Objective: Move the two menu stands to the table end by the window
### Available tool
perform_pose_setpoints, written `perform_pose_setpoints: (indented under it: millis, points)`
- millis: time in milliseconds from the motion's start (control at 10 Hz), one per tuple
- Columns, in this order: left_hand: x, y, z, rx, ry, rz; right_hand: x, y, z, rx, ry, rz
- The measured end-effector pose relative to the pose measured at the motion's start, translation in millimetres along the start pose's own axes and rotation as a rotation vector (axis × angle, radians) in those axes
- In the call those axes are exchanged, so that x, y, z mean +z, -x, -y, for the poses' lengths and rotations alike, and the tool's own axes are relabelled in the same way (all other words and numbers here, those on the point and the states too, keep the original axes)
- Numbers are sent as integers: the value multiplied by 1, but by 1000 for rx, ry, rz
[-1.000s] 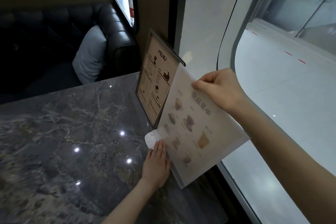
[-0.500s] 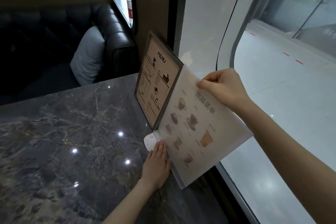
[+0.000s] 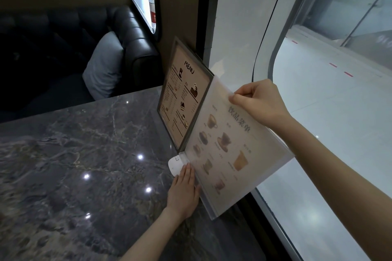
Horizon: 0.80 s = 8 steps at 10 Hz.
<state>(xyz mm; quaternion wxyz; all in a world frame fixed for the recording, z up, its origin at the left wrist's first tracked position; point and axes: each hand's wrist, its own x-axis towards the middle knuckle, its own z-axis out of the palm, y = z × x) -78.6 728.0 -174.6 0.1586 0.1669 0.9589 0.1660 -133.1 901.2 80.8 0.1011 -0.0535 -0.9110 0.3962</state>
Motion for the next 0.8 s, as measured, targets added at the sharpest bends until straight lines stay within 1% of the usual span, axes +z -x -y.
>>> perform_pose_setpoints:
  millis: [400, 600, 700, 800]
  points:
    - [-6, -1, 0, -3, -35, 24, -5, -3, -2, 1, -4, 128]
    - [-19, -2, 2, -13, 9, 26, -7, 0, 9, -123, 111, 104]
    - [-34, -2, 9, -15, 48, -46, -5, 3, 22, -233, 149, 16]
    - [-56, -5, 18, -27, 73, -93, -1, 6, 39, -263, 93, 2]
